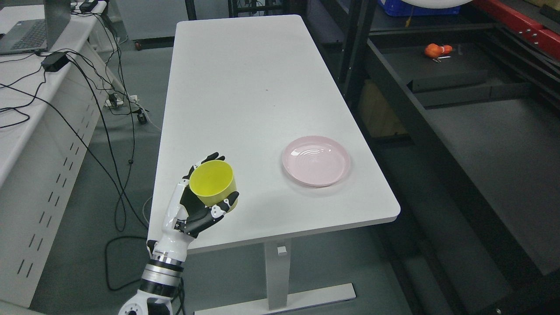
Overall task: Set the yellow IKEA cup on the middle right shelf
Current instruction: 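Hold the cup in the left hand while turning toward the shelves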
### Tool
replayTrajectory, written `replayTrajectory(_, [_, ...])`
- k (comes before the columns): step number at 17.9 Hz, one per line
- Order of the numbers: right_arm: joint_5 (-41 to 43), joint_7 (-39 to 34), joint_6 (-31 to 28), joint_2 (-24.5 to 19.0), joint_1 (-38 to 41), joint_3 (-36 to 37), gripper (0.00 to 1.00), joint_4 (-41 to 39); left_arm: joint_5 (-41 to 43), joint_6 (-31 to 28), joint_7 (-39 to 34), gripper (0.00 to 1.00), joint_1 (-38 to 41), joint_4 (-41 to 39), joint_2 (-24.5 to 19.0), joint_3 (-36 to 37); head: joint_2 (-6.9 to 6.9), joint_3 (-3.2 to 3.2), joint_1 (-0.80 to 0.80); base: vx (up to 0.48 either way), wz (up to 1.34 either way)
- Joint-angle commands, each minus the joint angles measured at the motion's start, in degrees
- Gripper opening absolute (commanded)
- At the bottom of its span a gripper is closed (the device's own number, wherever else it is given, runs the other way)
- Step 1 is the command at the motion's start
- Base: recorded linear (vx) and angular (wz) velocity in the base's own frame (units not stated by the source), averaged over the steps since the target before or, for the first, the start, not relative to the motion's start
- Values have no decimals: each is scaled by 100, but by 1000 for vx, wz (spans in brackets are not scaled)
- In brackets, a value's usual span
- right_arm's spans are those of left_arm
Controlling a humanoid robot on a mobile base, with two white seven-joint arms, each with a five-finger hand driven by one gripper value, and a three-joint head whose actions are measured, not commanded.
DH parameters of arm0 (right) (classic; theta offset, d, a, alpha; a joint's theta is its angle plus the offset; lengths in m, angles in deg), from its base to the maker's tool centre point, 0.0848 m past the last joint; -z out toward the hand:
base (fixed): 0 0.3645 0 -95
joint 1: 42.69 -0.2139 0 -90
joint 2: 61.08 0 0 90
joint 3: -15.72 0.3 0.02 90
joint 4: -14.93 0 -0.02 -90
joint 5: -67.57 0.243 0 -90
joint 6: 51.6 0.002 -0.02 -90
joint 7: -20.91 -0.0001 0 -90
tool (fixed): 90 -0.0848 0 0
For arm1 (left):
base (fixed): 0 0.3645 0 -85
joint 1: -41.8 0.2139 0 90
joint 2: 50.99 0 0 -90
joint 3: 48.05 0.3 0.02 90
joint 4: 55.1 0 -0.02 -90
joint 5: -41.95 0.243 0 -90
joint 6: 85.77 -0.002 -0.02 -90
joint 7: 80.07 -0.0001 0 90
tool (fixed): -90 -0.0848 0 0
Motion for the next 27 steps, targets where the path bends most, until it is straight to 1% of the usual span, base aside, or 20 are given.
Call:
replayTrajectory(1, [141,4,-5,100,80,-97,99,0,-1,-6,-6,1,32,-67,-100,291,0,0,0,-176,-303])
replayTrajectory(5, [141,4,-5,100,80,-97,99,0,-10,3,-6,1,32,-67,-100,335,0,0,0,-189,-400])
replayTrajectory(13, [141,4,-5,100,80,-97,99,0,-19,12,-50,1,32,-49,-100,678,0,0,0,-247,-597])
replayTrajectory(21, [141,4,-5,100,80,-97,99,-9,-36,3,-41,1,32,-40,-100,634,0,0,0,-258,-813])
replayTrajectory(27, [141,4,-5,100,80,-97,99,0,-97,12,-41,1,32,-49,-100,661,0,0,0,-176,-903])
